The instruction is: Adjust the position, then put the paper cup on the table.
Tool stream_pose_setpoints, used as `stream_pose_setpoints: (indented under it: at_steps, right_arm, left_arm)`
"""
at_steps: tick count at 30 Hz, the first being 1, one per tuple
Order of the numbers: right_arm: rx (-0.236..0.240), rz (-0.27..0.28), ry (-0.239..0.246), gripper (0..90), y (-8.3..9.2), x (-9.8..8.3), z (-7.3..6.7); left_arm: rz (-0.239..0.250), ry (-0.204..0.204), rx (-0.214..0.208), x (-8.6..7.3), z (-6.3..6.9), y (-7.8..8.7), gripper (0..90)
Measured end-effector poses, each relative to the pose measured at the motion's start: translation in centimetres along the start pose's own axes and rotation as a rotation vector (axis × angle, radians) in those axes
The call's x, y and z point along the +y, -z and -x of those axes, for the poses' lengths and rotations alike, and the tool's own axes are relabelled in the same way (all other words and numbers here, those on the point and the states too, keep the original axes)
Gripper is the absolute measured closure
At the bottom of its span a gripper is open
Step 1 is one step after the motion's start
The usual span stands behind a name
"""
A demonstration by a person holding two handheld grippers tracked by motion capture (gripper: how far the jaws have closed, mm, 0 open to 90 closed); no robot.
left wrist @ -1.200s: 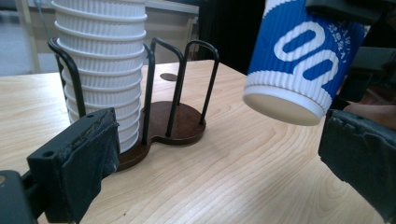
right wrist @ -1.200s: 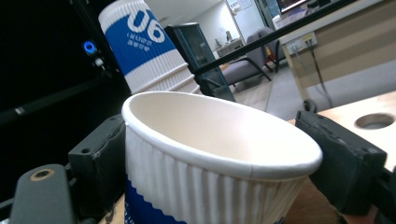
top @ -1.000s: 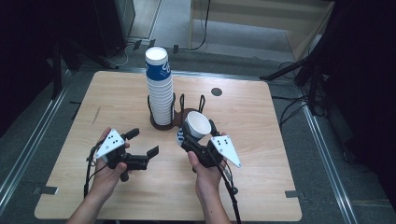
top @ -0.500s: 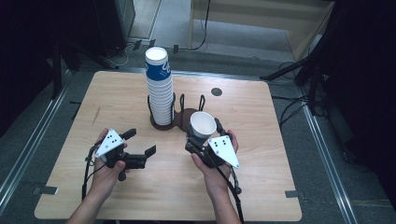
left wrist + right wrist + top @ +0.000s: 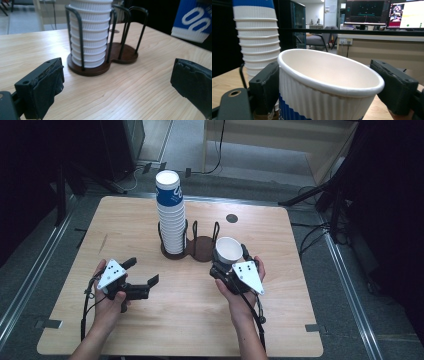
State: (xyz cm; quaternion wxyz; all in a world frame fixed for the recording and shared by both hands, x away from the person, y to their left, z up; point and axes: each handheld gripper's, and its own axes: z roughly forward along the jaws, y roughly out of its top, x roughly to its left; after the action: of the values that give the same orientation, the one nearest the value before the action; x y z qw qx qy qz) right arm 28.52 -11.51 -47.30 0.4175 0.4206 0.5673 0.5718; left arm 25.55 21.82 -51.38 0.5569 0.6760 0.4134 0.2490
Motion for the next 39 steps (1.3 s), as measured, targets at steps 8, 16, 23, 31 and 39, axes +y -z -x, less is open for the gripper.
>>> stream_pose_setpoints:
  at_steps: [8, 16, 23, 31, 39]
  right_arm:
    - [-0.033, 0.02, 0.042, 15.2, -0.7, -0.3, 1.9]
    - [-0.096, 0.007, 0.075, 15.1, -2.0, -1.1, 3.7]
    - [-0.119, 0.003, 0.027, 15.1, -3.1, -1.4, 5.5]
    - [-0.131, -0.01, 0.009, 15.1, -4.3, -1.5, 7.0]
    - [-0.143, -0.021, -0.025, 15.1, -5.6, -1.6, 8.2]
  left_arm:
    - [-0.025, 0.02, 0.059, -0.8, -1.9, 0.7, 0.0]
    - [-0.082, 0.013, 0.105, -1.9, -3.3, 1.1, 0.0]
    - [-0.107, 0.027, 0.126, -3.1, -4.1, 1.3, 0.0]
    - [-0.098, 0.036, 0.128, -3.5, -4.3, 1.4, 0.0]
    - [-0.058, 0.037, 0.142, -3.7, -4.2, 1.7, 0.0]
